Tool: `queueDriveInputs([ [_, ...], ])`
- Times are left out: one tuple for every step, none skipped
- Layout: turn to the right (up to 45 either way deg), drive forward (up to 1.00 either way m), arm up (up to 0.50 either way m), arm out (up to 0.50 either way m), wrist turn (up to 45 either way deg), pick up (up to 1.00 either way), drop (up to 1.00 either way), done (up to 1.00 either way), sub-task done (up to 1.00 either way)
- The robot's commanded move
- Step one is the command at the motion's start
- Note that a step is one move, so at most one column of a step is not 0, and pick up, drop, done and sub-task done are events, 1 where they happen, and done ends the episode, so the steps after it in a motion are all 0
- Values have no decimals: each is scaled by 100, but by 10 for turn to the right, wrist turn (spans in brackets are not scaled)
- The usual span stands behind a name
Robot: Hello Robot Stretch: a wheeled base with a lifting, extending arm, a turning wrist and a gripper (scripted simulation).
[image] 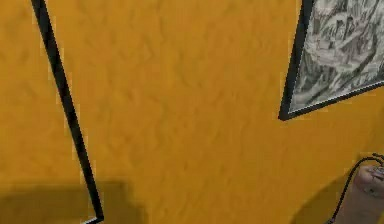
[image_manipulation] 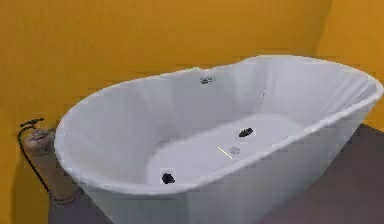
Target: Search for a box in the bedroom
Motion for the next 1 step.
queueDriveInputs([
  [450,0,0,0,0,0,0,0,0],
])
